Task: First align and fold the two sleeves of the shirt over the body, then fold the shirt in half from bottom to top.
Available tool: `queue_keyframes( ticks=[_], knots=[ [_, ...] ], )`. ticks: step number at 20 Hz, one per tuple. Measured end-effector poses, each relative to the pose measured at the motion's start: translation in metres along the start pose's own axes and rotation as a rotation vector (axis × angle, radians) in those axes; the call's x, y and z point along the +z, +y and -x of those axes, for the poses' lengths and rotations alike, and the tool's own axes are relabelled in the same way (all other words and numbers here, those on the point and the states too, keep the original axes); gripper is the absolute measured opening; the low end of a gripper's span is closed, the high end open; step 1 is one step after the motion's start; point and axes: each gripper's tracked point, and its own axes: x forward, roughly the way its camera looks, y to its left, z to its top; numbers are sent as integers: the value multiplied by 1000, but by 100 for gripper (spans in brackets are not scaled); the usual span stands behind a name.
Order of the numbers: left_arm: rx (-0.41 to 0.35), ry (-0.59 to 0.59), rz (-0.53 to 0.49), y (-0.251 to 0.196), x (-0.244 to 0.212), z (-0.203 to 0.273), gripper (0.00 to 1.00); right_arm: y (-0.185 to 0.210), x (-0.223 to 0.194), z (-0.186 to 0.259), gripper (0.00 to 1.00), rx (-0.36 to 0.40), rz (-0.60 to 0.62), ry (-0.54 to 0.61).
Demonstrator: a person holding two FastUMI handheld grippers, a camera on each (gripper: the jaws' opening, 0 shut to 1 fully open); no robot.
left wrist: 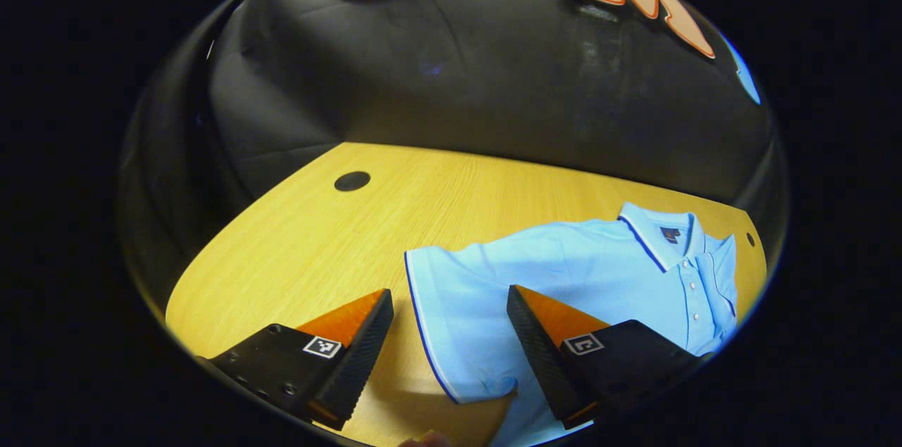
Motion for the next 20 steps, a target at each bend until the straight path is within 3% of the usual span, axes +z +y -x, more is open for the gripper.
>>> queue_keyframes(
  ticks=[5,7,10,11,12,15,20],
  knots=[
    [3,19,0,1,-6,-2,98,-5,4,6,97,-10,8,-12],
    [-22,21,0,-7,-7,-5,88,-4,3,10,97,-6,11,-16],
    [-59,14,27,-21,-3,-3,34,-4,1,13,97,-8,28,-23],
    [-47,4,49,-22,-2,-2,22,-2,1,14,97,-4,36,-27],
    [-33,-4,72,-22,-1,-5,4,0,-2,17,97,1,45,-26],
    [-40,19,114,-33,-2,2,0,3,-4,25,97,9,66,-29],
    [-122,-31,63,-72,29,24,0,7,4,39,97,26,52,-64]
  ],
)
